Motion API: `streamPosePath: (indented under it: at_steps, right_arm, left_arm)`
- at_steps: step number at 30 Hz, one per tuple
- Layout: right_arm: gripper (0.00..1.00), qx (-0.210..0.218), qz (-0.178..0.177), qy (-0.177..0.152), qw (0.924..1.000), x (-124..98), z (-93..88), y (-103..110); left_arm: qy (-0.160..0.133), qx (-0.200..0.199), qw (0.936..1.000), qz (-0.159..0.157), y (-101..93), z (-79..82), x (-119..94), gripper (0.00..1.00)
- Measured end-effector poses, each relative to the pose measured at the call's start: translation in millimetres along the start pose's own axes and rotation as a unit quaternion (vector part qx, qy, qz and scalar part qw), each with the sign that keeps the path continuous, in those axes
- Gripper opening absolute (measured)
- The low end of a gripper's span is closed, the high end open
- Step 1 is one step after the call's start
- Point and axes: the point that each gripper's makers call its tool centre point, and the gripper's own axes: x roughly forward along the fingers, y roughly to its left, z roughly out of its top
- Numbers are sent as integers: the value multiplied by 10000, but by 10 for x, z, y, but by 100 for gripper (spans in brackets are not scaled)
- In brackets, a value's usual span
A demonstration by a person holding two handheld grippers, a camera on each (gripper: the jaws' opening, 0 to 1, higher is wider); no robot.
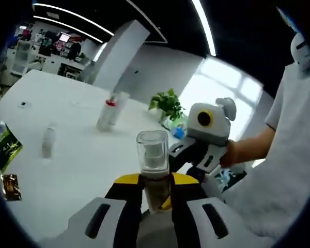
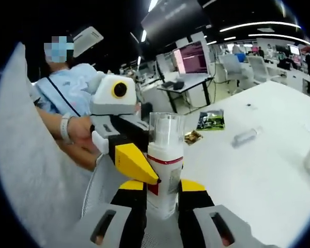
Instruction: Arrange the skincare products in the storage area until every visible bottle or jar stands upright without overlapping.
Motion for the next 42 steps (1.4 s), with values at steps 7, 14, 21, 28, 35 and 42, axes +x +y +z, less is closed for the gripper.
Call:
streamPosePath:
  at_steps: [7, 14, 21, 28, 35, 42]
  right_arm:
    - [14, 56, -544, -302, 9980, -152, 103, -376]
    - [15, 320, -1045, -847, 9904, -503, 271, -805]
    - [15, 631, -1390, -1203, 9809, -637, 396, -1020]
    - [15, 737, -1525, -1517, 9738, -678, 434, -1110]
    - [16, 663, -1476, -1552, 9746, -742, 343, -1071]
    - [16, 728, -1418, -1442, 9766, -740, 134, -1106]
  left_arm:
    - [-322, 48, 9981, 516, 158, 119, -67, 17]
    - [321, 1543, 9812, 1110, 331, -74, -195, 22]
    - [1404, 2166, 9544, 1500, 573, -422, -178, 36]
    - [1839, 2136, 9316, 2294, 977, -599, -178, 42]
    - [2163, 2374, 9166, 2380, 1031, -776, -133, 41]
    - [2647, 2407, 9100, 2095, 976, -1060, -106, 28]
